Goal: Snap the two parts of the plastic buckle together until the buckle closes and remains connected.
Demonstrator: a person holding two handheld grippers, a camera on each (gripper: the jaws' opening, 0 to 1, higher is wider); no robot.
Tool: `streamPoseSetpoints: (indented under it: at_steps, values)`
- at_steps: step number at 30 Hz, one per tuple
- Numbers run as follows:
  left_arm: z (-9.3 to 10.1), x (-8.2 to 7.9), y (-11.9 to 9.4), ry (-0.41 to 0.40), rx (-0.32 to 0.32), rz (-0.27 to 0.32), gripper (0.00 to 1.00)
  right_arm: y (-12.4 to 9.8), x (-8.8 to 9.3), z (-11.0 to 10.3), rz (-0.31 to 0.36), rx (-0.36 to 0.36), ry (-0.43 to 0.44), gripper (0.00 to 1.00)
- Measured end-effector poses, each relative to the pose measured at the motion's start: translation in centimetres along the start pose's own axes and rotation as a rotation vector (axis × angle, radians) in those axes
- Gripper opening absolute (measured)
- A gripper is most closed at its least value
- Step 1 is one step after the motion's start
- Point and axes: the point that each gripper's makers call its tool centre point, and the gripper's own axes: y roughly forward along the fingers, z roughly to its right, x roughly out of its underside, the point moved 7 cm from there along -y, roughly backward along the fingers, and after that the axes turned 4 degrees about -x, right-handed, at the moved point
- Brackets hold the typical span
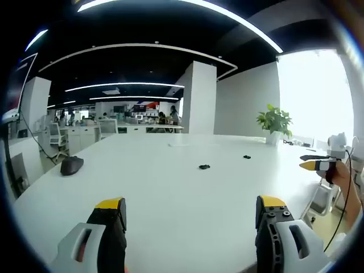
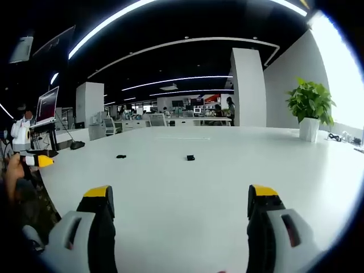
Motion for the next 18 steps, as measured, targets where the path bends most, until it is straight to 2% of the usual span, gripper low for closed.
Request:
streamPoseSetpoints:
  at_steps: [6,14,18]
  values:
    - [0.3,-0.4,0.4,-0.017,0.039,0.037,0.99,0.1,-0.5,-0.1,0.014,-0.009,-0.019,0.98]
    - [0.0,-0.9,1.3,0.051,0.057,0.023,0.99,0.8,-1.3,-0.1,0.038,-0.028,-0.046,0.98]
    - [-0.2,-1.4,2.3,0.083,0.073,0.012,0.99,1.8,-2.1,0.0,0.054,-0.03,-0.061,0.98]
